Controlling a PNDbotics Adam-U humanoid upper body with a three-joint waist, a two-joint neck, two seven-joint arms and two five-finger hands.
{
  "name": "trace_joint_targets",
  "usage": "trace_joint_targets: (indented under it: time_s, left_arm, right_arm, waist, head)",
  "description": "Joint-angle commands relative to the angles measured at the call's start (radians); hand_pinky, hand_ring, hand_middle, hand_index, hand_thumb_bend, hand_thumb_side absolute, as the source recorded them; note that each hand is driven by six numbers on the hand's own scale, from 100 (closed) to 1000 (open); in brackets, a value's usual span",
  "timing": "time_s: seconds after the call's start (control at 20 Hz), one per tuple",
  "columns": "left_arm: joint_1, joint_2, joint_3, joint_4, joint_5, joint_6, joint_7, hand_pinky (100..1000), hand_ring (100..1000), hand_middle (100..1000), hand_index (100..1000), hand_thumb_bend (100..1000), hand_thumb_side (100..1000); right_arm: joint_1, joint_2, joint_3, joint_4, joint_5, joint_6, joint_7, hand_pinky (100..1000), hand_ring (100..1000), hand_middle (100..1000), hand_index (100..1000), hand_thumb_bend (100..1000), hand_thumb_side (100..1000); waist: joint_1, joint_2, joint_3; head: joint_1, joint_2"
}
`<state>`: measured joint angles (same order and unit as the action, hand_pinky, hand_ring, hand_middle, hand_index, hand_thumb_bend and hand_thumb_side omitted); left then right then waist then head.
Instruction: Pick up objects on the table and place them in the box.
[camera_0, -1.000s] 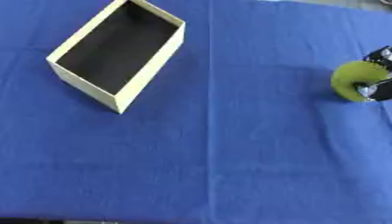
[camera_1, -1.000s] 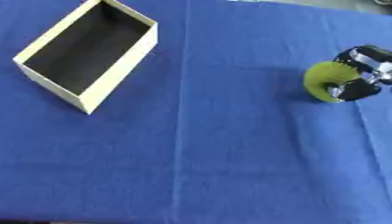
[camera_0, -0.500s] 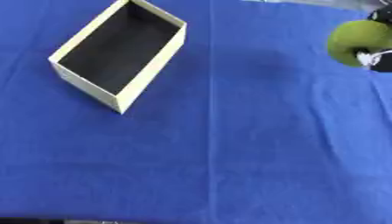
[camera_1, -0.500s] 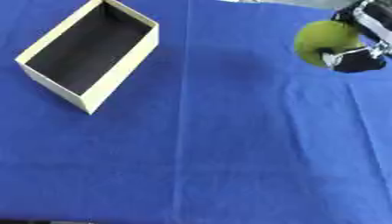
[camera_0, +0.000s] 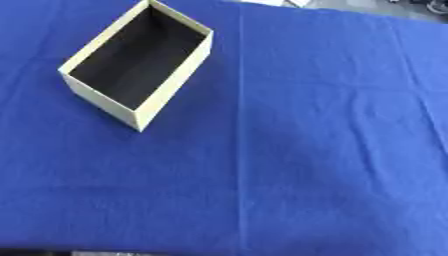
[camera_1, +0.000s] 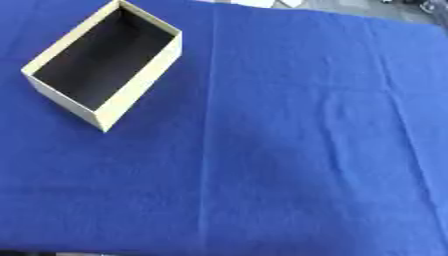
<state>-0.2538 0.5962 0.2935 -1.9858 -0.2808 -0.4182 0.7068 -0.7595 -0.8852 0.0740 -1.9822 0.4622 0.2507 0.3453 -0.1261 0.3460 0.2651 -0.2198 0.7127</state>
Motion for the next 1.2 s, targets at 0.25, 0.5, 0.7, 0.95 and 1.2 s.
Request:
trace_joint_targets:
  time_s: [0.25, 0.5, 0.7, 0.95, 1.2]
  left_arm:
    - [-0.010, 0.034, 0.001, -0.014, 0.010, -0.011, 0.001, 775, 590, 616, 630, 425, 248]
    - [-0.042, 0.032, -0.026, -0.014, 0.027, -0.024, -0.017, 773, 590, 616, 630, 428, 245]
    - [-0.047, 0.035, -0.024, -0.014, 0.031, -0.031, -0.022, 774, 589, 615, 629, 424, 245]
    - [-0.048, 0.038, -0.022, -0.014, 0.028, -0.034, -0.024, 776, 587, 615, 627, 415, 249]
    - [-0.054, 0.037, -0.023, -0.014, 0.030, -0.034, -0.028, 777, 586, 614, 626, 411, 251]
  right_arm:
    - [-0.108, 0.070, 0.054, 0.004, 0.063, 0.006, 0.096, 633, 559, 477, 607, 100, 100]
    - [-0.192, 0.154, 0.133, 0.056, 0.030, -0.006, 0.146, 635, 559, 479, 613, 100, 100]
    - [-0.289, 0.252, 0.212, 0.152, 0.054, 0.008, 0.193, 634, 560, 479, 614, 100, 100]
    - [-0.354, 0.370, 0.258, 0.280, 0.099, -0.005, 0.197, 637, 562, 482, 618, 100, 100]
    - [-0.383, 0.416, 0.284, 0.398, 0.109, -0.069, 0.170, 642, 565, 485, 621, 100, 100]
  waist:
    - [0.008, -0.025, 0.000]
    - [0.002, -0.021, 0.039]
    - [-0.003, -0.009, 0.038]
    - [-0.012, 0.006, 0.039]
    - [-0.019, 0.014, 0.048]
  head:
    - [-0.011, 0.005]
    - [-0.122, -0.005]
    - [-0.137, -0.016]
    - [-0.133, -0.019]
    - [-0.135, -0.020]
